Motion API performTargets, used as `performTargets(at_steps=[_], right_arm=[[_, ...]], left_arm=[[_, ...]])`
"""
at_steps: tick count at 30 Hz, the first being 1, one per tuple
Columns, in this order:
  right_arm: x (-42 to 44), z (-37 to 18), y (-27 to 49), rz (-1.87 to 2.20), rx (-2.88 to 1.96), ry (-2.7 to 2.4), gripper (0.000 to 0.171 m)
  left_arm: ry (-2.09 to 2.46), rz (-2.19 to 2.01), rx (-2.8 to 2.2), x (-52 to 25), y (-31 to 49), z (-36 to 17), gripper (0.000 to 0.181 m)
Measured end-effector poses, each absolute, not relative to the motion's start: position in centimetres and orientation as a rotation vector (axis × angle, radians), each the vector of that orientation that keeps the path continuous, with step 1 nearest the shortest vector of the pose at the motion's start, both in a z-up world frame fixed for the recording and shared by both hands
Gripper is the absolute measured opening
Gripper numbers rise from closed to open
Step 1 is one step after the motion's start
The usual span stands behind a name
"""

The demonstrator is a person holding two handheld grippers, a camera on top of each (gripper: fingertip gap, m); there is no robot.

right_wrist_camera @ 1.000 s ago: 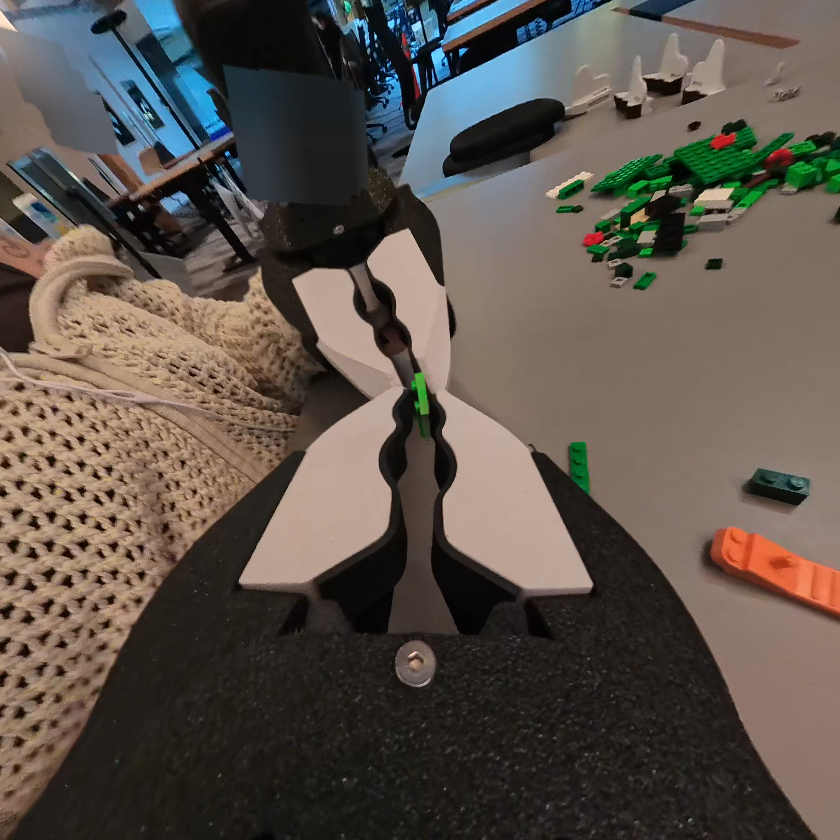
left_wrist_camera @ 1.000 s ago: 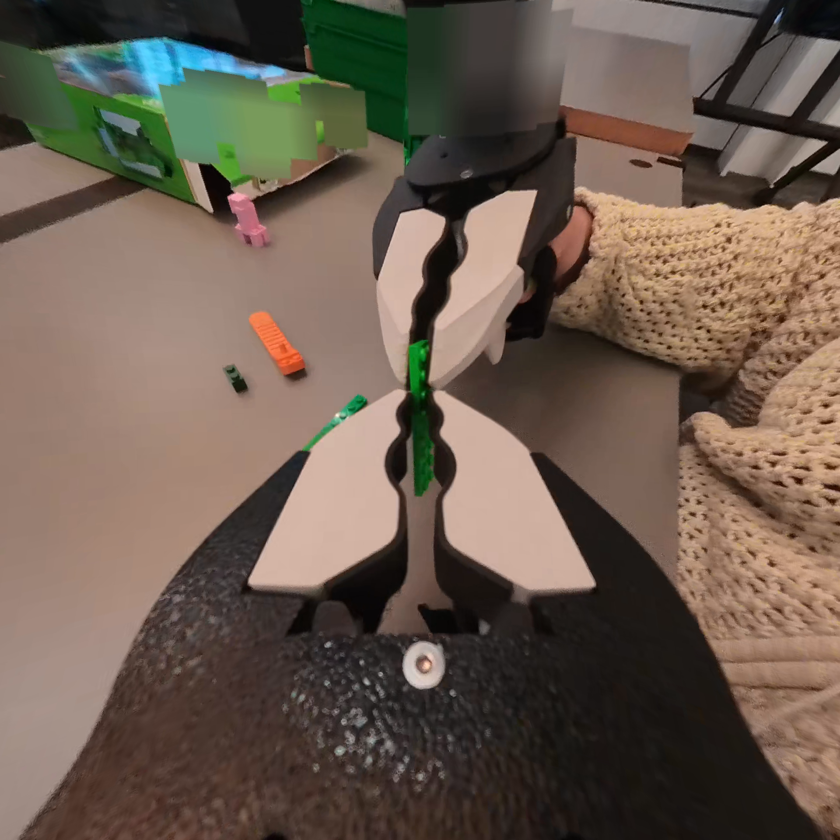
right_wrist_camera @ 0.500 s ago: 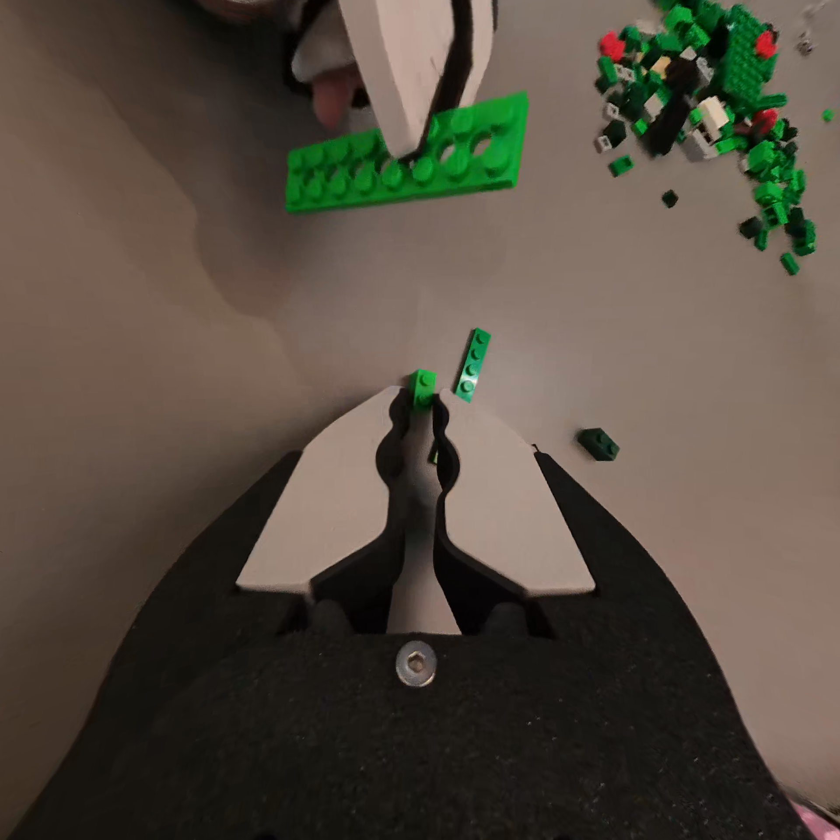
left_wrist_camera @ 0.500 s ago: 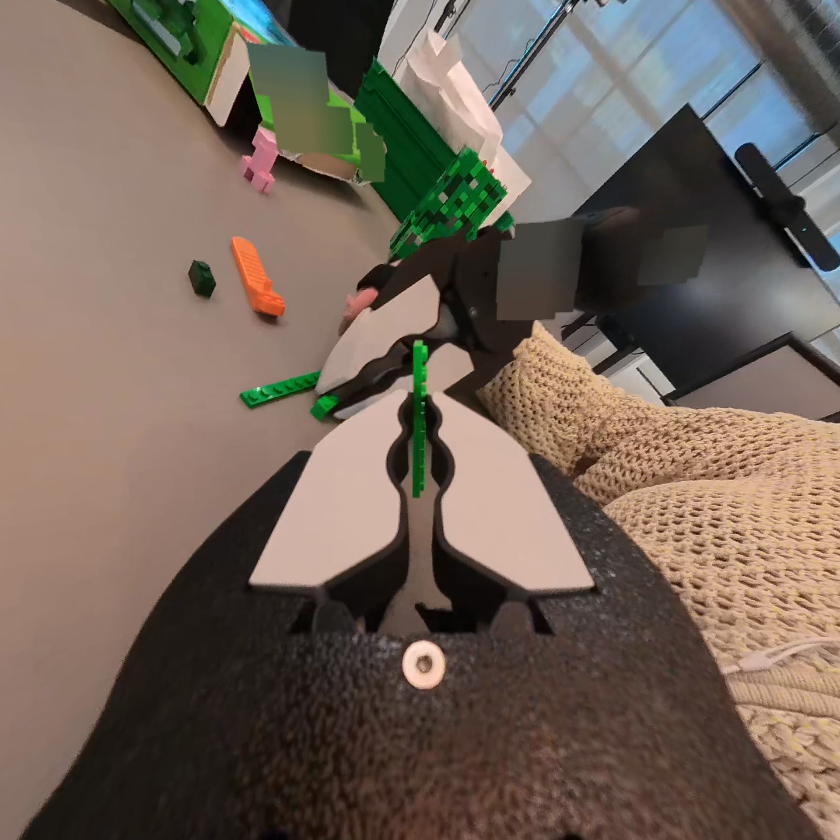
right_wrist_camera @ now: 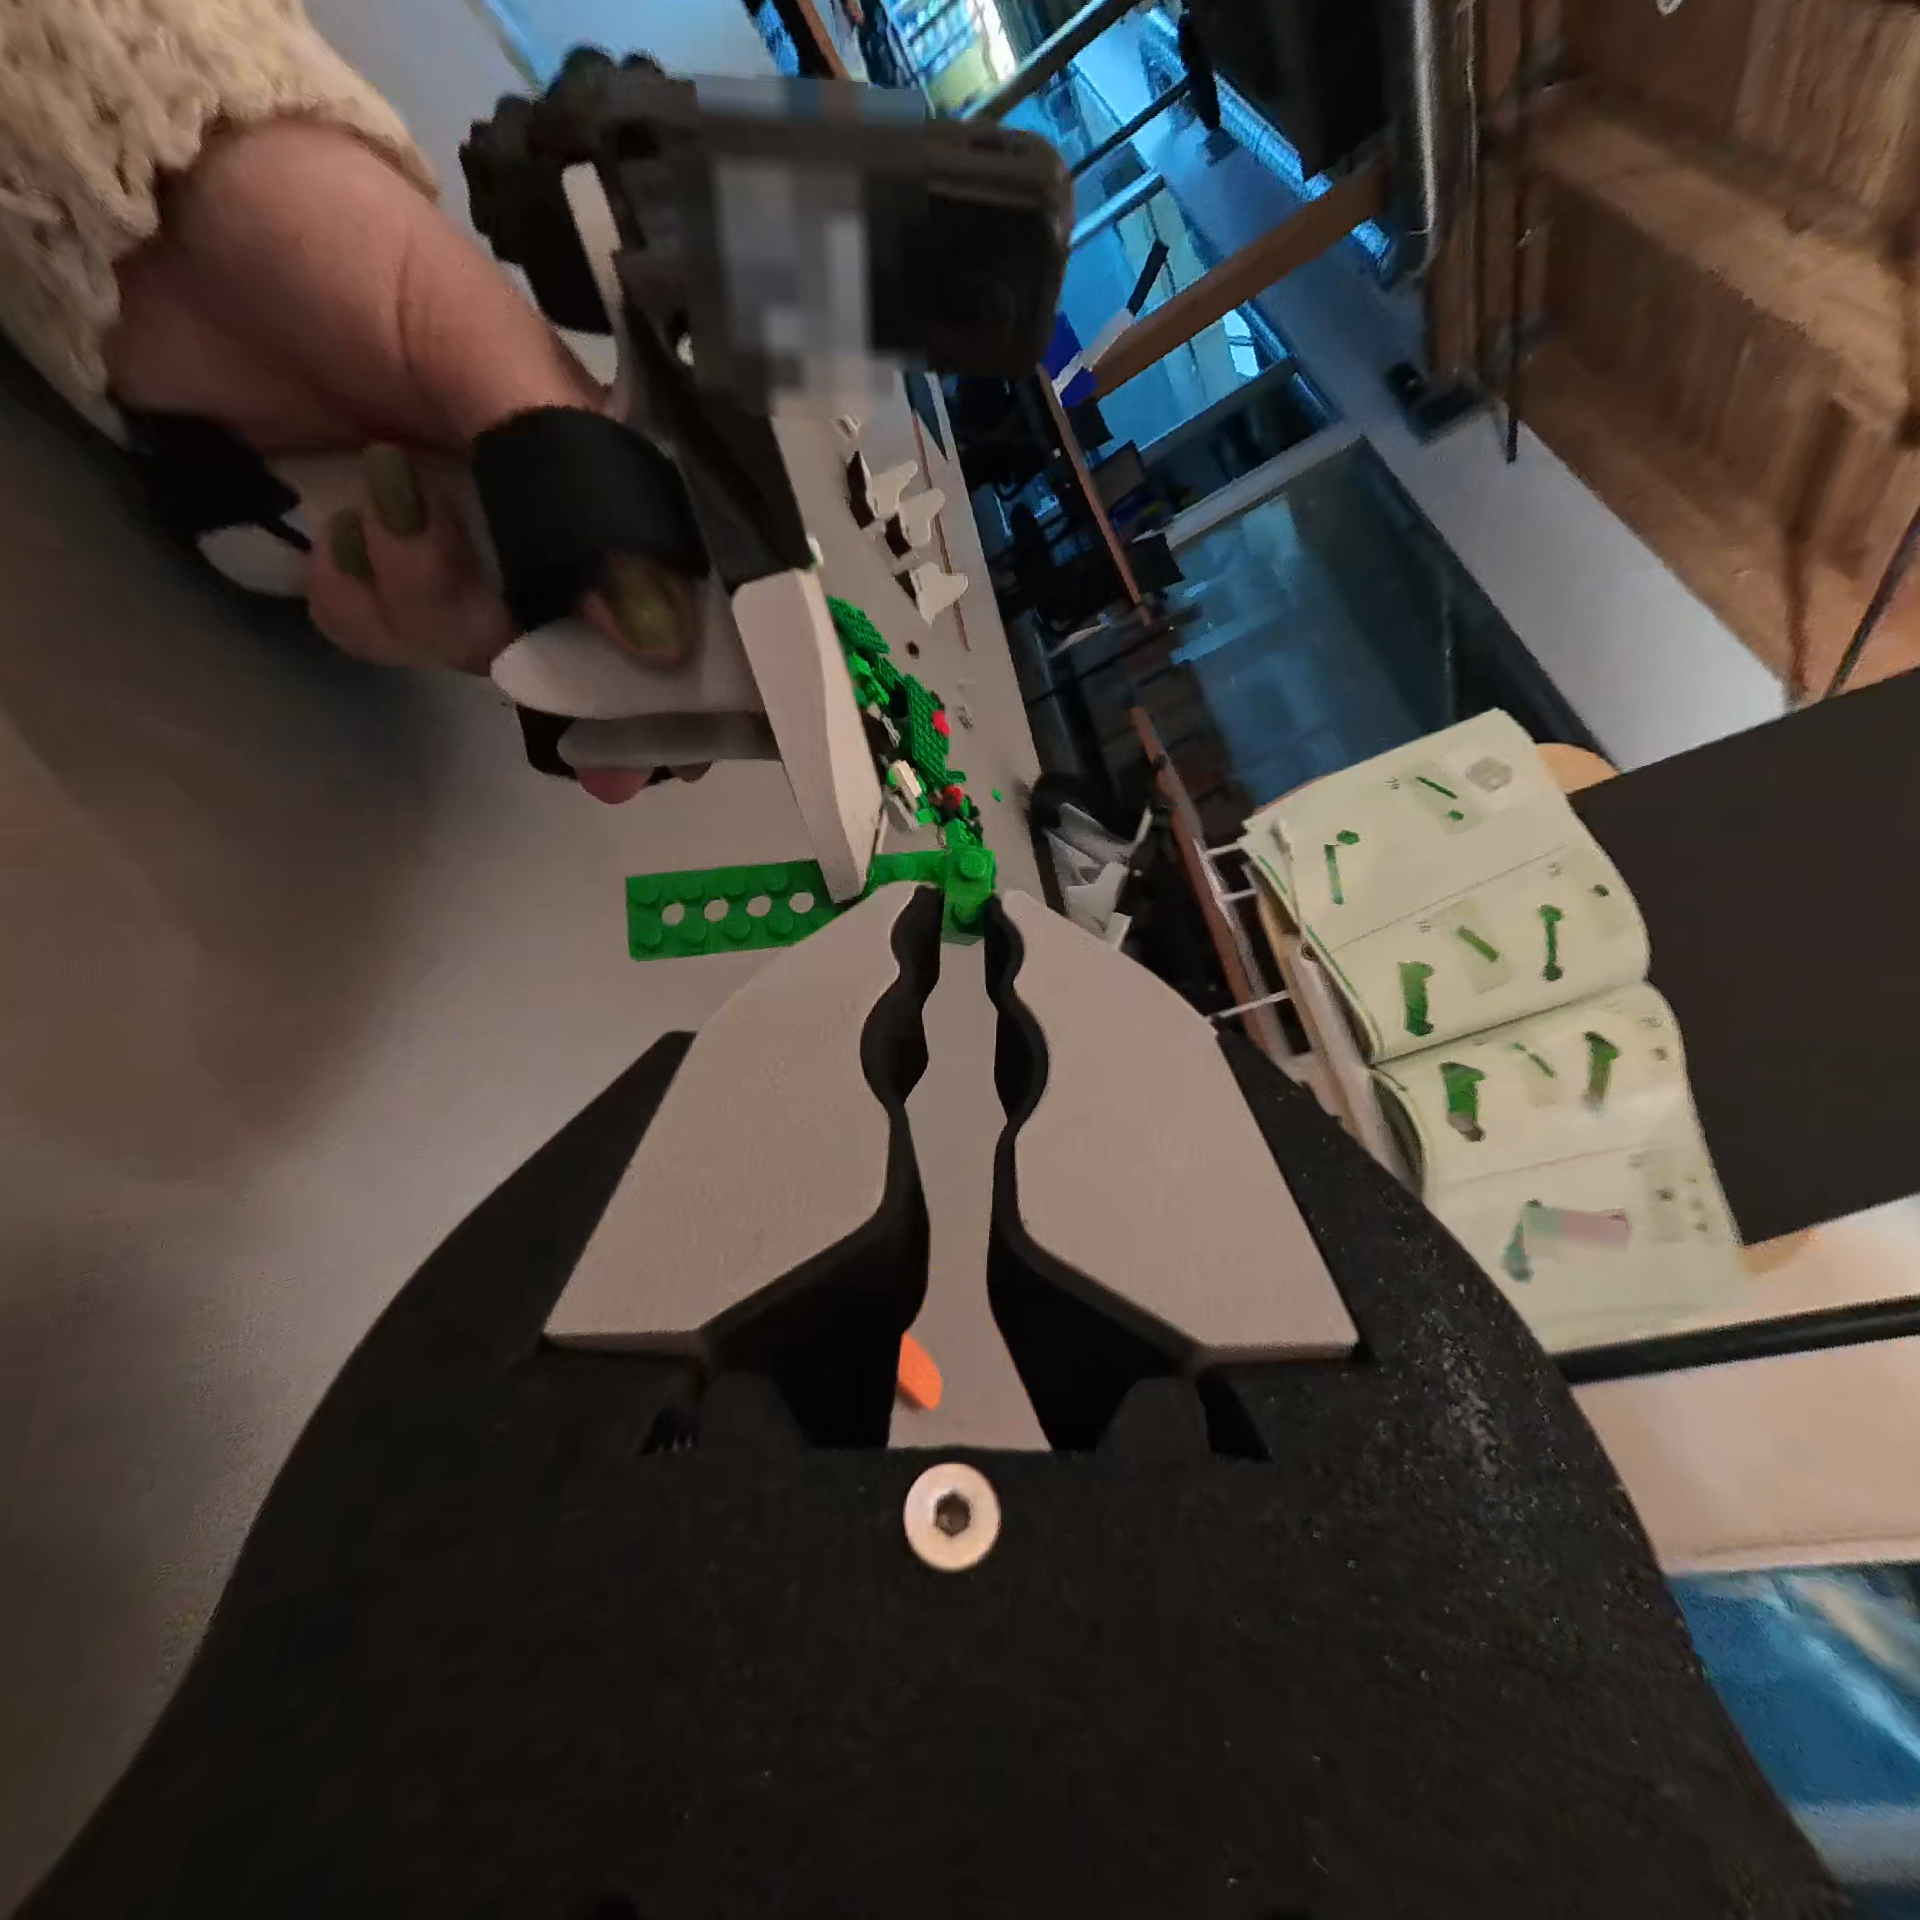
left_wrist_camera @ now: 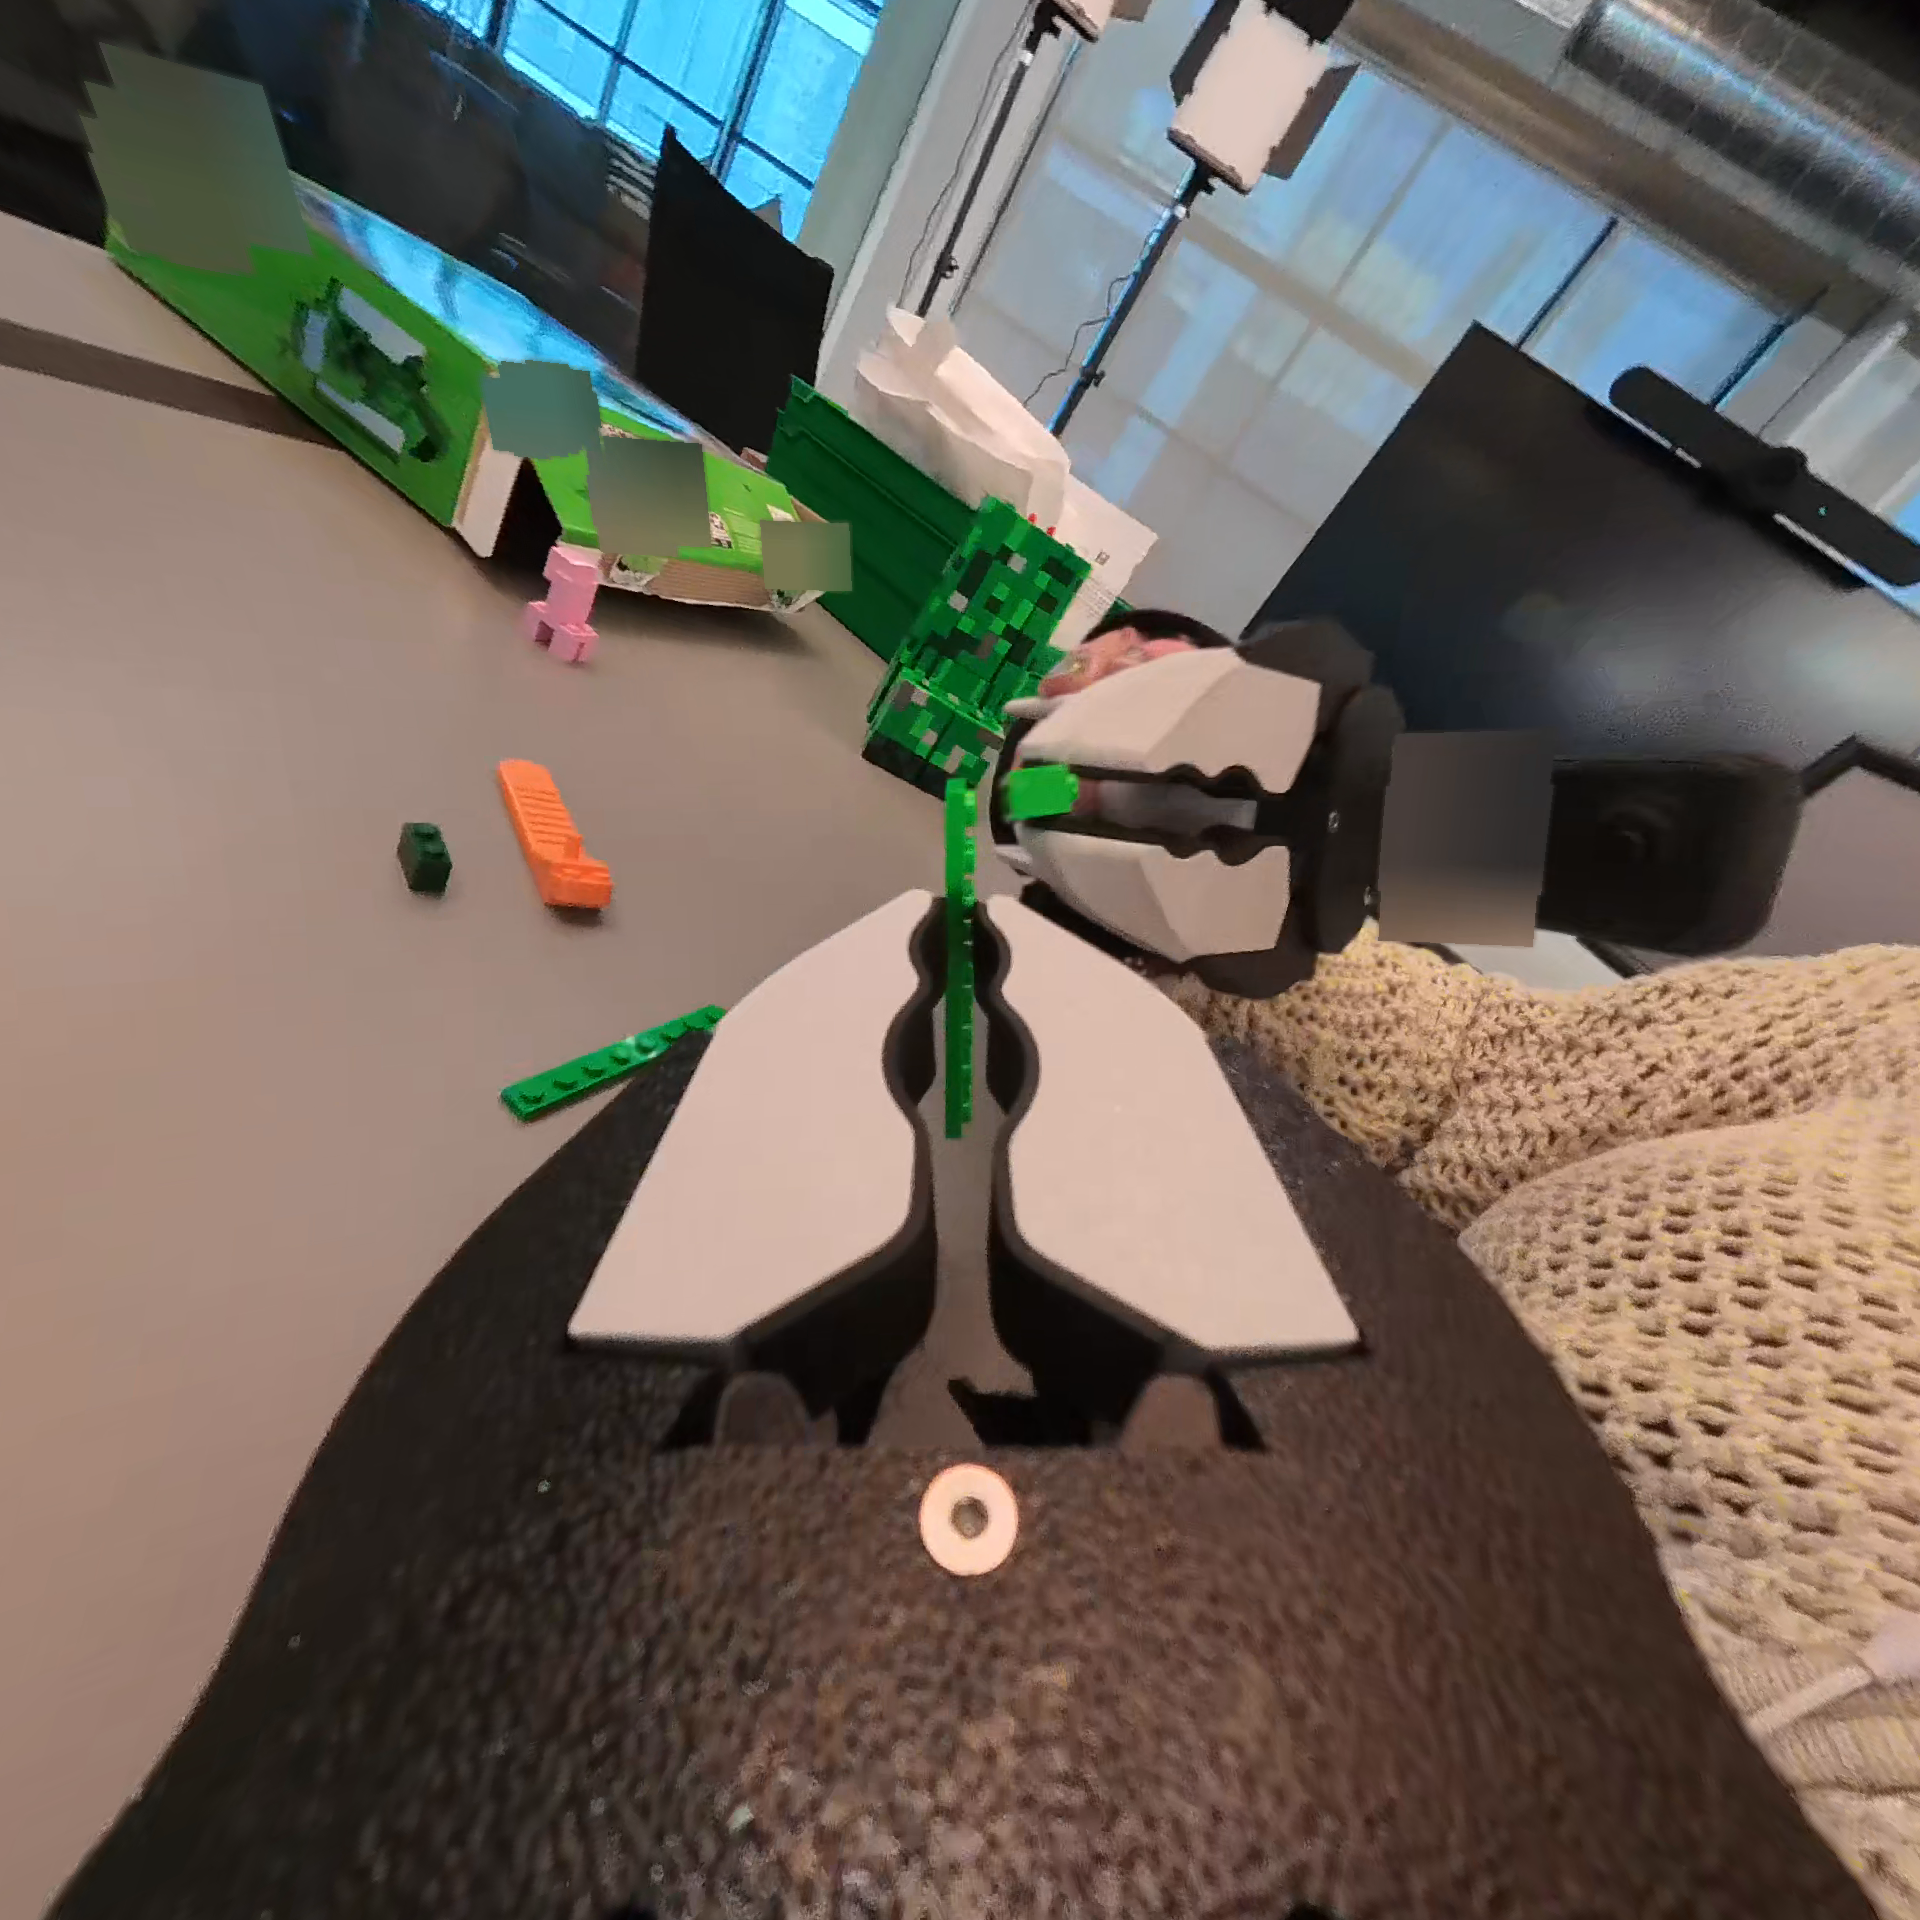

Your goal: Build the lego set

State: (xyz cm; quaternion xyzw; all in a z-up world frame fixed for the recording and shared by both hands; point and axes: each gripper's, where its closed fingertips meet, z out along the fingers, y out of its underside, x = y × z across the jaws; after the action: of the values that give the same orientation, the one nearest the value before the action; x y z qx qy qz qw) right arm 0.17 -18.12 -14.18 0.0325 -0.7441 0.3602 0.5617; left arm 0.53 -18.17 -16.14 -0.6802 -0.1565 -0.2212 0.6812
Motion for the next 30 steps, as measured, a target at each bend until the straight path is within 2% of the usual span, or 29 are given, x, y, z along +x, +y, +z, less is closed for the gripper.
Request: performTargets(at_steps=[23, 30], right_arm=[[1.2, -14.4, -17.9, 0.570, 0.270, -1.708, 0.008], [0.4, -14.9, -17.7, 0.445, 0.203, -1.733, 0.008]], left_arm=[[-0.152, -0.323, -1.575, 2.0, -18.5, -16.0, 0.004], [-0.102, -0.112, -1.636, 1.7, -18.5, -16.4, 0.005]])
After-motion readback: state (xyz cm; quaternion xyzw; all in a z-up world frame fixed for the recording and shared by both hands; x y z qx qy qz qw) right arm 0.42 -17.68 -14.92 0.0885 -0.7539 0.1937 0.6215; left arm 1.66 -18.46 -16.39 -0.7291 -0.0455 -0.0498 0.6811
